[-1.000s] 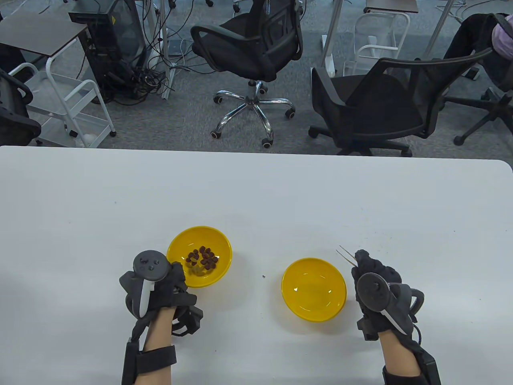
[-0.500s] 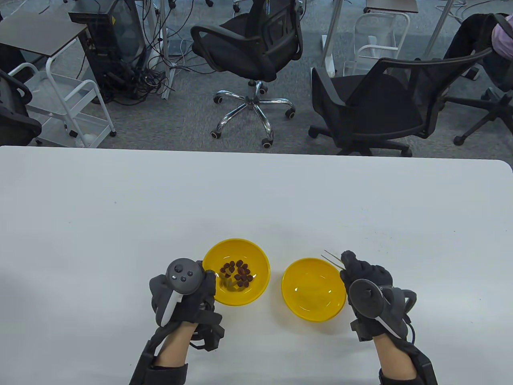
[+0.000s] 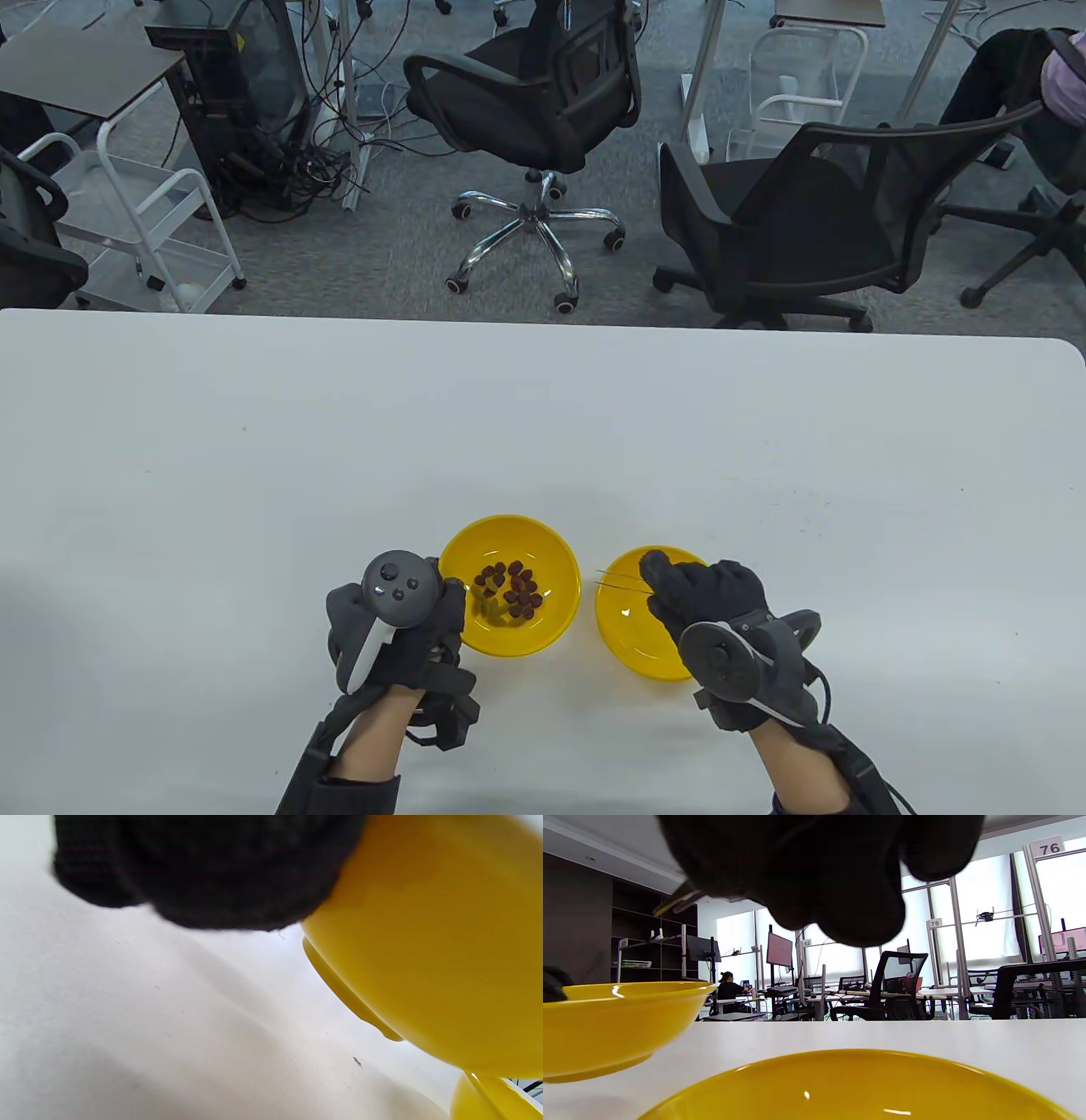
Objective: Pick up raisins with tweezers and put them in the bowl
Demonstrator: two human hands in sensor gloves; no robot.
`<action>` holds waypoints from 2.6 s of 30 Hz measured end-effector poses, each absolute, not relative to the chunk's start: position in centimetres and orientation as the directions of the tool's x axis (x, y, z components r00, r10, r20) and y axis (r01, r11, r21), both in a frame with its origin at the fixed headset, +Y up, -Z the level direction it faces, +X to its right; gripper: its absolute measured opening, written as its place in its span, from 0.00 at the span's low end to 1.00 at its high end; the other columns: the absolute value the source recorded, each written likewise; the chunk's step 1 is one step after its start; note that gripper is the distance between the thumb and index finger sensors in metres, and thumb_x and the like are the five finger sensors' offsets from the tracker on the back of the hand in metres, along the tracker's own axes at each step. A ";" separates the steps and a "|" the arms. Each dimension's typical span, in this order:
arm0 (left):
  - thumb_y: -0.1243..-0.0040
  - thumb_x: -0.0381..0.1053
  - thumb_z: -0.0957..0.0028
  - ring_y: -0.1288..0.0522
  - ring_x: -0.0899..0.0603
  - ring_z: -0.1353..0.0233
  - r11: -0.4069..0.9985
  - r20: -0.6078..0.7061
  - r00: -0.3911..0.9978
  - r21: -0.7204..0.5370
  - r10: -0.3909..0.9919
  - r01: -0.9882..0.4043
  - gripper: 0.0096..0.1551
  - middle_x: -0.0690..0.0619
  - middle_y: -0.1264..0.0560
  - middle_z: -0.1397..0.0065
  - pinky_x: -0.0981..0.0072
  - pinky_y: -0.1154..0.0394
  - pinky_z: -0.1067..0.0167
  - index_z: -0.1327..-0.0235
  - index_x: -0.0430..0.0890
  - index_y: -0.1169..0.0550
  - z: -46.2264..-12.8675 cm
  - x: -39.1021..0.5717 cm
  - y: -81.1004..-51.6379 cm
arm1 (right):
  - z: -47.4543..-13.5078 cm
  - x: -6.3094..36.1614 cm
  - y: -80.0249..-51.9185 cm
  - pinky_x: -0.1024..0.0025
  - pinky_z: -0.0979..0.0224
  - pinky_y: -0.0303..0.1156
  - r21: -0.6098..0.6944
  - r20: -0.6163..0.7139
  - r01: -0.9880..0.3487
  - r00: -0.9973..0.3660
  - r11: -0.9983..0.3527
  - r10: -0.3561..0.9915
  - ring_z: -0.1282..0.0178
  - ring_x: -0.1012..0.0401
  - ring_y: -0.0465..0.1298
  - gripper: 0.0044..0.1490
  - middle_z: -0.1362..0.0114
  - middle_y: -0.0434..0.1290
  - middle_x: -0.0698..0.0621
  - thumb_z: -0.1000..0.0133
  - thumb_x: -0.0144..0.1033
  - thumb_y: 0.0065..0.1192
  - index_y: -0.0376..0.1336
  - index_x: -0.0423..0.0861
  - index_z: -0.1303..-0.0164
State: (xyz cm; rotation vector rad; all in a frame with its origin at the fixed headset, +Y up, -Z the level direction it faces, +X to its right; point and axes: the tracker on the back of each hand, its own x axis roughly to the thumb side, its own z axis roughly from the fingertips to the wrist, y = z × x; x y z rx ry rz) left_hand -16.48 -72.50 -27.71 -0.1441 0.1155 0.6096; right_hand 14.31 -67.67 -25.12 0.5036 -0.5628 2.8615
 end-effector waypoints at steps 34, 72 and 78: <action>0.54 0.48 0.41 0.16 0.59 0.81 0.807 -0.130 0.814 -0.115 0.566 -0.579 0.29 0.51 0.14 0.68 0.60 0.15 0.63 0.35 0.30 0.32 -27.7 -15.8 -72.6 | -27.7 2.2 -68.3 0.45 0.31 0.68 -0.230 0.388 0.105 -0.902 -0.967 -0.190 0.57 0.58 0.82 0.30 0.50 0.80 0.50 0.53 0.44 0.67 0.75 0.46 0.42; 0.54 0.48 0.41 0.16 0.59 0.81 0.818 -0.167 0.821 -0.105 0.546 -0.565 0.29 0.50 0.14 0.68 0.60 0.16 0.63 0.35 0.30 0.32 -27.8 -16.3 -72.5 | -27.9 16.4 -69.2 0.45 0.30 0.67 -0.120 0.095 0.080 -0.991 -0.989 -0.092 0.55 0.58 0.82 0.30 0.49 0.80 0.48 0.54 0.42 0.68 0.76 0.46 0.42; 0.54 0.48 0.41 0.16 0.59 0.81 0.818 -0.166 0.821 -0.105 0.547 -0.566 0.29 0.50 0.14 0.68 0.60 0.16 0.63 0.35 0.30 0.33 -27.8 -16.3 -72.5 | -27.6 16.2 -68.2 0.45 0.30 0.67 -0.154 0.116 0.014 -0.993 -0.988 -0.032 0.54 0.58 0.82 0.31 0.48 0.79 0.49 0.53 0.41 0.67 0.75 0.45 0.40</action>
